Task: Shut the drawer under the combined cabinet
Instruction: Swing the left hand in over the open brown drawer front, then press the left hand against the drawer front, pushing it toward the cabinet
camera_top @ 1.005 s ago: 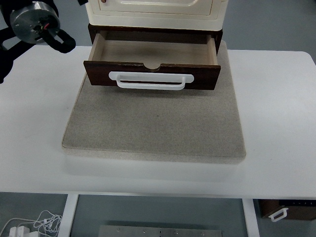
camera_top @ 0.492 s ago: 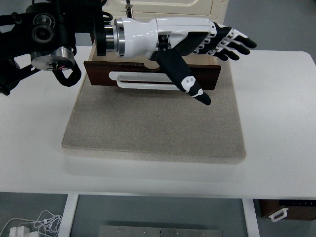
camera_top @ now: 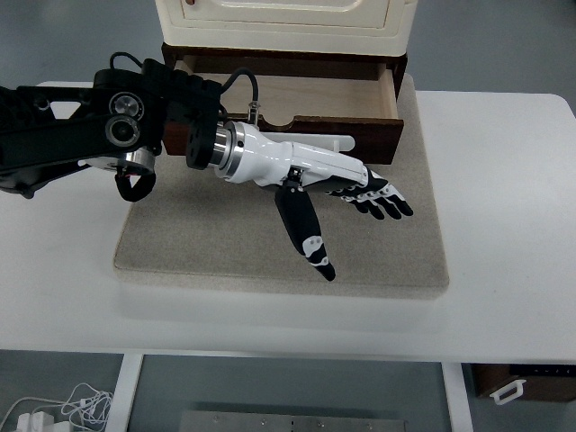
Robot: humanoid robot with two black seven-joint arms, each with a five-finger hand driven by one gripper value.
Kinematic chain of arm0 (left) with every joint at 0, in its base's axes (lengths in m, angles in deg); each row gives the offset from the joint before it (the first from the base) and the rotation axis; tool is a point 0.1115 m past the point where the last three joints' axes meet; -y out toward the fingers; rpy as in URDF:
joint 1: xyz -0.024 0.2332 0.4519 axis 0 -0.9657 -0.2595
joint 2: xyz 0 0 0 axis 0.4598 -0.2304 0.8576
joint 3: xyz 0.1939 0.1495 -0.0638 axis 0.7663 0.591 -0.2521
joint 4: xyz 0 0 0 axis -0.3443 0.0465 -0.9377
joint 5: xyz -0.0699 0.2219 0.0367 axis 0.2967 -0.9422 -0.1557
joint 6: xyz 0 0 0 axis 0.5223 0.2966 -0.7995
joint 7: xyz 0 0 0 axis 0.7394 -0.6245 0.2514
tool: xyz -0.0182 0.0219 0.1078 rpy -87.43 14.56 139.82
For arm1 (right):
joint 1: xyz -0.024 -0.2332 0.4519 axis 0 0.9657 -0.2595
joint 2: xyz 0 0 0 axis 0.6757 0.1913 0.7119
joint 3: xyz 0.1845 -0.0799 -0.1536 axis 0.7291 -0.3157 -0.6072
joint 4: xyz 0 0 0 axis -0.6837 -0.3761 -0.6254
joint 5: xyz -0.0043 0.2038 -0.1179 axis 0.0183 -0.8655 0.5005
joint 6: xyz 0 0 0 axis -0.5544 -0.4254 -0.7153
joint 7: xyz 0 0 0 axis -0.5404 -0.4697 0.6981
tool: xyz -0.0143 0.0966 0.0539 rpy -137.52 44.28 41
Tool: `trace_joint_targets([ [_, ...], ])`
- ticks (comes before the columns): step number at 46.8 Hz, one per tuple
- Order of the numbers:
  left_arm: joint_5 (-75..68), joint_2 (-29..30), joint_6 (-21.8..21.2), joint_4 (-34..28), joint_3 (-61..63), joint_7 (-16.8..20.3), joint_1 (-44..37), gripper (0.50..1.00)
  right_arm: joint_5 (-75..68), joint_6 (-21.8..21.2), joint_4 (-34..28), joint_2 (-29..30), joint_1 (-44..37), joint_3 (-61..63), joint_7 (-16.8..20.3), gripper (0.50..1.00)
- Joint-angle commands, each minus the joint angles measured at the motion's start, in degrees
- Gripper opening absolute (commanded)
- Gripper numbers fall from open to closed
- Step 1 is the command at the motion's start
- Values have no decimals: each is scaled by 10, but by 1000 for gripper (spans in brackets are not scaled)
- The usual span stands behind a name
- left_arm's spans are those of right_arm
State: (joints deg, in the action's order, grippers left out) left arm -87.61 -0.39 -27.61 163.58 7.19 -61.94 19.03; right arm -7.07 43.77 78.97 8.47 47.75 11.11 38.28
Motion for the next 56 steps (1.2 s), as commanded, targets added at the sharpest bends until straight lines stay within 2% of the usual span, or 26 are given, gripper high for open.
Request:
trace_joint_targets([
  [1, 0, -4, 5, -10, 3, -32, 0, 1000, 1, 0, -1, 0, 0, 0, 0, 952],
  [9, 0, -8, 48, -20, 6, -75, -1, 1000, 1, 0, 0, 0, 0, 0, 0, 952],
  [29, 2, -10, 57, -50, 2, -214, 0, 1000, 0, 0, 0, 0, 0, 0, 0, 952],
  [37, 2, -25, 54, -77, 0, -233, 2, 1000, 1, 0, 0, 0, 0, 0, 0, 952],
  [56, 0, -52, 41, -108, -4, -235, 7, 1000, 0, 0, 0, 0, 0, 0, 0, 952],
])
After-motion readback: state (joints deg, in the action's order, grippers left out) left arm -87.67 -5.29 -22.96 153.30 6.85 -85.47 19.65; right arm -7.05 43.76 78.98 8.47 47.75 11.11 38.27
